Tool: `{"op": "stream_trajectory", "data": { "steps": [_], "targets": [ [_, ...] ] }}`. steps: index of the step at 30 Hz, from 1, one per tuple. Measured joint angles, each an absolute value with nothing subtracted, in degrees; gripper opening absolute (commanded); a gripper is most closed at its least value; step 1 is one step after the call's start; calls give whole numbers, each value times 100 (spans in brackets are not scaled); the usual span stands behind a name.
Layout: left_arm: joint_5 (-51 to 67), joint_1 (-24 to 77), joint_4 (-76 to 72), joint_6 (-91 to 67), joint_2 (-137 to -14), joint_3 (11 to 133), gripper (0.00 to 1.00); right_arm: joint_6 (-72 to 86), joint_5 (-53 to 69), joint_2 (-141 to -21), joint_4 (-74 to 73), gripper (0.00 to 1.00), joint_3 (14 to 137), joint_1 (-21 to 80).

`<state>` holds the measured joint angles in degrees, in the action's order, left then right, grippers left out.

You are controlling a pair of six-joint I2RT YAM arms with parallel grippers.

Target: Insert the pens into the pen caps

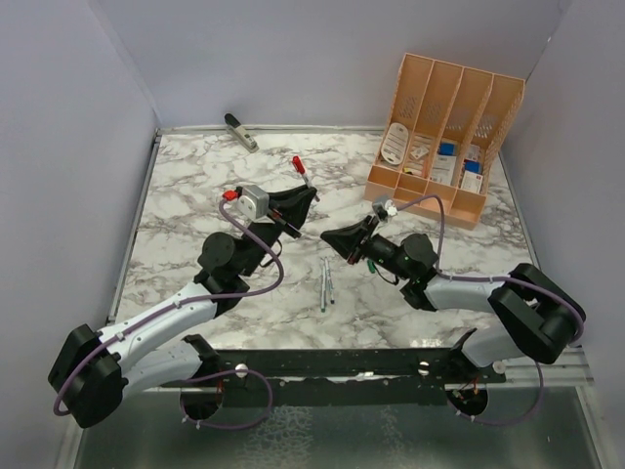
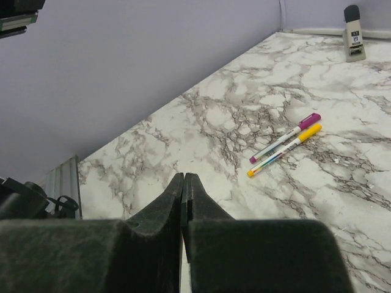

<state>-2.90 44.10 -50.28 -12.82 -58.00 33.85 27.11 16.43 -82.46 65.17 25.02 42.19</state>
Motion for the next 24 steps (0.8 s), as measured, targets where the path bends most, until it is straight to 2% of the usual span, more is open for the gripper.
{"op": "stream_trajectory", "data": {
  "steps": [5,10,17,24],
  "targets": [
    [-462,4410,-4803,-1313,-5802,3343,0,2543,1605,-8055,6224,1,2558,4219],
    [-878,4410,-3972,-1275,-5942,3444,0,2285,1170,-7673,5721,1,2685,4219],
    [-1614,4270,-2021,-1227,-6807,4421,0,2056,-228,-7057,4613,1,2812,4222],
    [-1625,3623,-1149,-1393,-7432,4449,0,1909,-1448,-6477,3710,1,2838,4219]
  ]
}}
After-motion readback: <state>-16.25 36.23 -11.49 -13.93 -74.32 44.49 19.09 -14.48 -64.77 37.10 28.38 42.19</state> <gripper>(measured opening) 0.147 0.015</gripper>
